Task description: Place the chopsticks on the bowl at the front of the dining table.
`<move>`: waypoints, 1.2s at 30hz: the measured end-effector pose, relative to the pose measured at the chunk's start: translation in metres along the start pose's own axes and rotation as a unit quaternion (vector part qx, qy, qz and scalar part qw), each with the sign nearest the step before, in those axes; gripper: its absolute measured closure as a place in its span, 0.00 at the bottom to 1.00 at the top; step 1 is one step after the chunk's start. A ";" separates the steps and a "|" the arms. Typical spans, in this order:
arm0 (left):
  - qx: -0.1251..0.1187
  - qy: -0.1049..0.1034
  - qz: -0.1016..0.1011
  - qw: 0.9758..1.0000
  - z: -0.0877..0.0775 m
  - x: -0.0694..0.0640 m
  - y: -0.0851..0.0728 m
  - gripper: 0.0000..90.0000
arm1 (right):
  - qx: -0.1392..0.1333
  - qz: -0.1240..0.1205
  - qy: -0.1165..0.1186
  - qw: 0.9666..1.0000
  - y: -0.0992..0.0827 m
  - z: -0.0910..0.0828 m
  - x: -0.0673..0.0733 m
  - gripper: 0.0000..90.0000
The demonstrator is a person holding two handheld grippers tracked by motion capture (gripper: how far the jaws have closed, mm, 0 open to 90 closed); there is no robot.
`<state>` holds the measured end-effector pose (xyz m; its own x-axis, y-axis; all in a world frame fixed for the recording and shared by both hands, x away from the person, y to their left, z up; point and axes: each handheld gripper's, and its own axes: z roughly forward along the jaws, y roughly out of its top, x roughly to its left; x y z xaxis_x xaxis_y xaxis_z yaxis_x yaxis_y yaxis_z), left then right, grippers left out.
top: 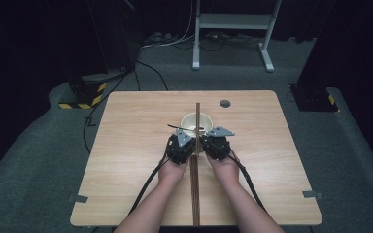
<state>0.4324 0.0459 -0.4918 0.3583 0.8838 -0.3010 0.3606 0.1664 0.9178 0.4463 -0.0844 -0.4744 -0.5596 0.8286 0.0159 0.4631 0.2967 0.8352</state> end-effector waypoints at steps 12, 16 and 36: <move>0.004 -0.003 -0.001 1.000 0.005 -0.001 -0.001 0.97 | 0.003 0.000 0.000 1.000 -0.001 0.003 -0.001 0.93; 0.008 -0.001 0.003 1.000 0.006 -0.001 0.000 0.97 | 0.002 0.000 0.001 1.000 -0.001 0.003 -0.001 0.93; 0.002 0.002 0.000 1.000 -0.010 0.004 -0.003 0.94 | 0.000 -0.004 -0.003 1.000 0.000 -0.008 -0.005 0.91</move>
<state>0.4239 0.0530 -0.4934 0.3557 0.8854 -0.2992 0.3631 0.1641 0.9172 0.4438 -0.0923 -0.4697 -0.5596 0.8288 0.0056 0.4583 0.3038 0.8352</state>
